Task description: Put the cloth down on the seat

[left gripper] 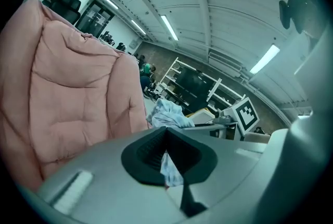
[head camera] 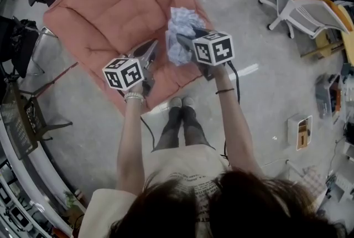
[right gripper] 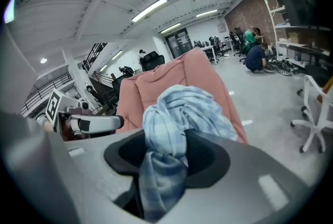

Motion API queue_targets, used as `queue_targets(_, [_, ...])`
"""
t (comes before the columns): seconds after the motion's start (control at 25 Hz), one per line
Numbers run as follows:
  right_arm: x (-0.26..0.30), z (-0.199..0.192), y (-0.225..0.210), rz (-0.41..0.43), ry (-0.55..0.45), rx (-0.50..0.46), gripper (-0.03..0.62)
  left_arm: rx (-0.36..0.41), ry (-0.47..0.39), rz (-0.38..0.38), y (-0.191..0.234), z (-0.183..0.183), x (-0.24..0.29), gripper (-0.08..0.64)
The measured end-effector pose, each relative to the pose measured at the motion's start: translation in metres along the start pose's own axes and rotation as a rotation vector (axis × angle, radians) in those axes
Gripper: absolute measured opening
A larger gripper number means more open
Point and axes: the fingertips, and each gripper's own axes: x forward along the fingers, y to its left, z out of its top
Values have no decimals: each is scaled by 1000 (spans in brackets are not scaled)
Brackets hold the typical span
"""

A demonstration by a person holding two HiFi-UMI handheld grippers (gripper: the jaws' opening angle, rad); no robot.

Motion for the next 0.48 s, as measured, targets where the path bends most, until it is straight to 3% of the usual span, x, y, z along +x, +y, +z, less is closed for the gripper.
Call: queue_targets(0.48, [60, -32, -30, 27, 112, 20, 204, -26, 79, 50, 44, -27, 27, -9])
